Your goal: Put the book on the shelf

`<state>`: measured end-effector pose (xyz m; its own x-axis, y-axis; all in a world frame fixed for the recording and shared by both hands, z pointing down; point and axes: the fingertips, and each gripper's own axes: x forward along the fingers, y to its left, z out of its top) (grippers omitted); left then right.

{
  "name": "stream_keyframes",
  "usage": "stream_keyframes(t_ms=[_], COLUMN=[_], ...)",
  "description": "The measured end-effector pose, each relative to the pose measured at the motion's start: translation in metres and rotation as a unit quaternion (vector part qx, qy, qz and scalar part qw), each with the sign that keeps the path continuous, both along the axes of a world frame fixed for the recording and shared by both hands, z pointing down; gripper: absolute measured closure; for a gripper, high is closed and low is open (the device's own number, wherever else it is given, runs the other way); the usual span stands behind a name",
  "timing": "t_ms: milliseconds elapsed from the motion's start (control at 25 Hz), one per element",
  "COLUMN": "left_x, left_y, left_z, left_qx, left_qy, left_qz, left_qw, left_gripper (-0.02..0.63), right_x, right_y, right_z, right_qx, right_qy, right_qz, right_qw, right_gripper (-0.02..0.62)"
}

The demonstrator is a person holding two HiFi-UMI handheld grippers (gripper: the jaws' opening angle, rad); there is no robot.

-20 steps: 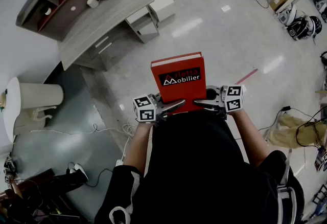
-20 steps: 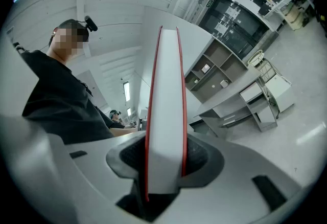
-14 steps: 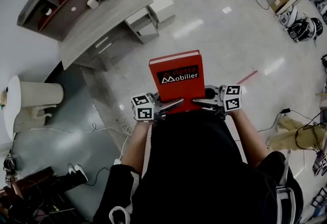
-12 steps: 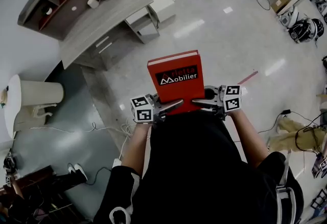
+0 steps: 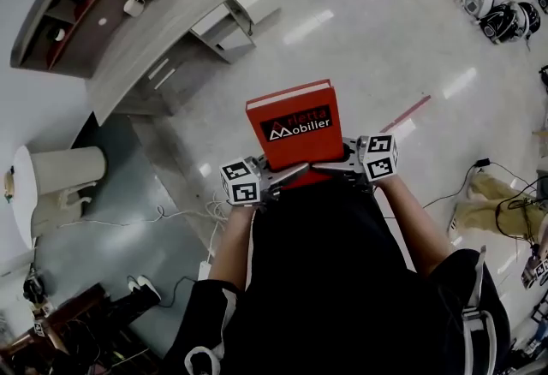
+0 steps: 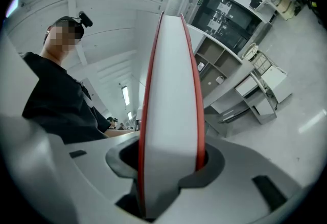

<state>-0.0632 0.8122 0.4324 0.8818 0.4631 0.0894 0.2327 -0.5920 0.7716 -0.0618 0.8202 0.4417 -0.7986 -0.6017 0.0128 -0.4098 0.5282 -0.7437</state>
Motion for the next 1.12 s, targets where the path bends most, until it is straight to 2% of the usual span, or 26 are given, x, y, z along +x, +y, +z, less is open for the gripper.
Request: stream_keyframes(t_ms=[200, 360, 600, 800, 1120], left_x=[0.025, 0.045, 0.057, 0.055, 0.036], left_y=[-0.031, -0.062, -0.129, -0.201, -0.330], left_z=[0.004, 0.010, 0.021, 0.021, 0.013], left_qx=[-0.008, -0.023, -0.047, -0.062, -0.069], left_qy=[0.000, 0.007, 0.008, 0.007, 0.027], left_qz=[0.016, 0.011, 0.002, -0.009, -0.027], left_qw=[0.9998, 0.9997, 0.9988, 0.9980, 0.9969], left_gripper=[0.443, 0.443, 0.443, 0.443, 0.443], right_x=[0.024, 0.045, 0.056, 0.055, 0.037], right_y=[-0.030, -0.062, -0.128, -0.200, -0.327], right_z=[0.007, 0.011, 0.021, 0.022, 0.015], right_qx=[-0.019, -0.034, -0.065, -0.084, -0.093], right_qy=[0.003, 0.018, 0.029, 0.038, 0.052], right_qz=[0.014, 0.008, 0.004, -0.005, -0.019], right_qw=[1.000, 0.999, 0.997, 0.996, 0.994], right_gripper=[0.425, 0.425, 0.425, 0.425, 0.425])
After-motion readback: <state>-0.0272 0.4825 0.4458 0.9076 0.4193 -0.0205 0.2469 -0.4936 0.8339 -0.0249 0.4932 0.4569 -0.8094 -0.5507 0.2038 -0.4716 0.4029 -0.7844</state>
